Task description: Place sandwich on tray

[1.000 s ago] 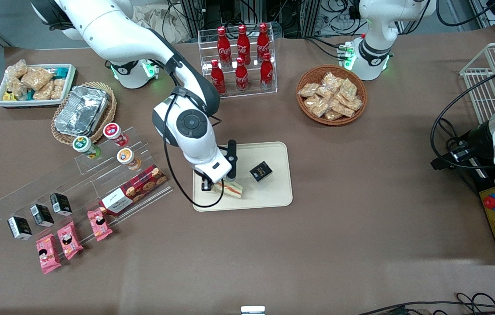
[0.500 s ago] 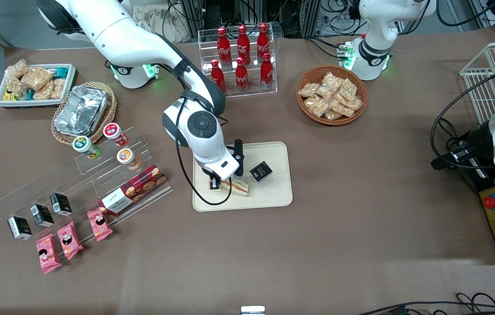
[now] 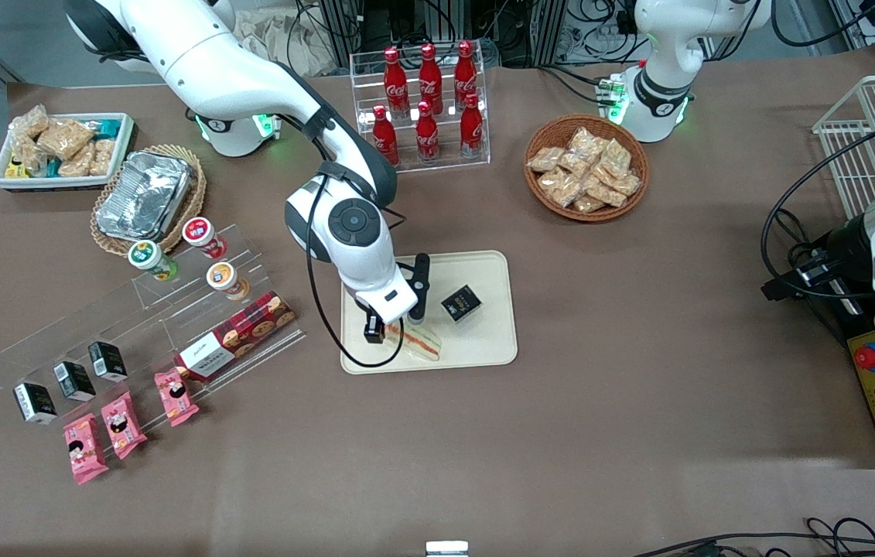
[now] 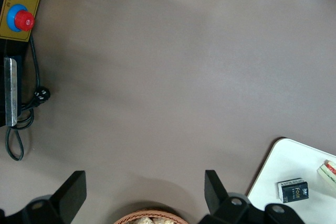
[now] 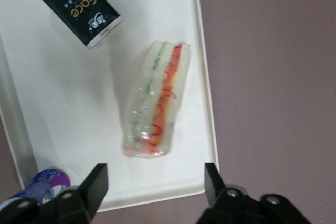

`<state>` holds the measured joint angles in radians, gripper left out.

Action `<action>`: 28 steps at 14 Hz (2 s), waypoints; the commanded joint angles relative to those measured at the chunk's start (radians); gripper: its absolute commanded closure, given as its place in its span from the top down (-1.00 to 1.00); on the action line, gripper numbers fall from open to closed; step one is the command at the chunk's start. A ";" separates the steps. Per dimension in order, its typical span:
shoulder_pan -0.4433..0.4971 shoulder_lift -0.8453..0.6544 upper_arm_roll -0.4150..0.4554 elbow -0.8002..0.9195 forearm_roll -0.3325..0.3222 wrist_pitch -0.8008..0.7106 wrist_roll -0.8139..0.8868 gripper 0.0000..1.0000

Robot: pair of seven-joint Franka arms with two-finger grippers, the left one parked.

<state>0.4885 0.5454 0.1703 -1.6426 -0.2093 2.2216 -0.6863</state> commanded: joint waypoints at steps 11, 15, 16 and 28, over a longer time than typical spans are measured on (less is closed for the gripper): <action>-0.290 -0.275 -0.029 0.012 0.238 -0.212 0.139 1.00; -0.295 -0.311 -0.138 0.018 0.371 -0.279 0.213 1.00; -0.297 -0.315 -0.175 0.033 0.416 -0.318 0.226 1.00; -0.370 -0.335 -0.425 0.187 0.426 -0.606 0.534 1.00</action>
<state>0.1408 0.2078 -0.2672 -1.5090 0.2426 1.6652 -0.2251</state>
